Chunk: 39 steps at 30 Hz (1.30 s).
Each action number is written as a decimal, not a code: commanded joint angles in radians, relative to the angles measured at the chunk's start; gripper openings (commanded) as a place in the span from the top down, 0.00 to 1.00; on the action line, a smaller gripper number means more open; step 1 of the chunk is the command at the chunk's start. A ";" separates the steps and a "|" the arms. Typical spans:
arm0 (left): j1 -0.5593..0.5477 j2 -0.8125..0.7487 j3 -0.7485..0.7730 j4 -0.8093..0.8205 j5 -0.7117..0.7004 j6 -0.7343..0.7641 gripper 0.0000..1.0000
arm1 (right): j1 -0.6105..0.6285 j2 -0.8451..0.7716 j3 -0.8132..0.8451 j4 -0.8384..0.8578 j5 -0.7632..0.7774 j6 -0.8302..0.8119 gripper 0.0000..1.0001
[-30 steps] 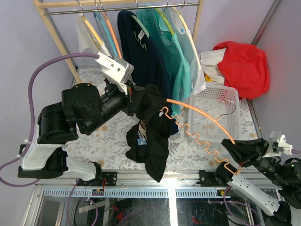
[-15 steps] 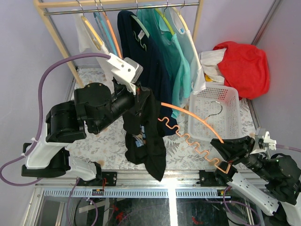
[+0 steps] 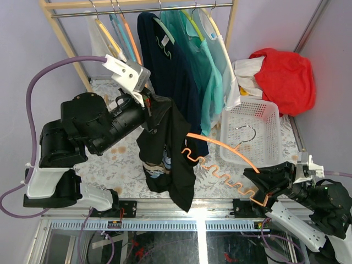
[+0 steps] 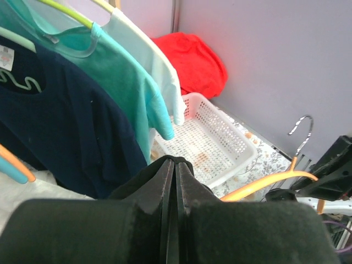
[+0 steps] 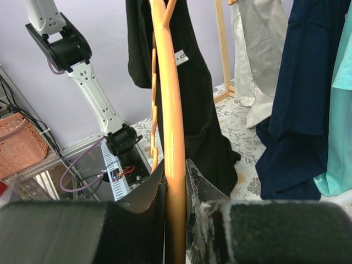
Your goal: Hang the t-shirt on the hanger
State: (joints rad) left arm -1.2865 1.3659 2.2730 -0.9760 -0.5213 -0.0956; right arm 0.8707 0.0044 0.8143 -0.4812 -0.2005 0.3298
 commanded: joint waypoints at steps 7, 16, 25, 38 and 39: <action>0.006 0.015 0.063 0.116 0.166 0.010 1.00 | 0.001 0.107 -0.078 0.241 0.009 -0.008 1.00; 0.006 0.012 0.057 0.097 0.160 0.001 1.00 | 0.002 0.186 -0.063 0.400 0.104 -0.056 1.00; 0.006 -0.033 -0.013 0.095 0.048 0.010 1.00 | 0.001 0.056 0.059 0.308 0.238 -0.123 1.00; 0.007 -0.014 0.011 0.096 0.035 0.025 1.00 | 0.001 0.176 -0.008 0.369 0.096 -0.059 1.00; 0.007 -0.014 0.010 0.094 0.035 0.025 1.00 | 0.002 0.183 0.005 0.332 0.099 -0.068 1.00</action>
State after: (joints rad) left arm -1.2819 1.3495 2.2639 -0.9554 -0.4843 -0.0910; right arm 0.8707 0.1398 0.7994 -0.2005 -0.0792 0.2550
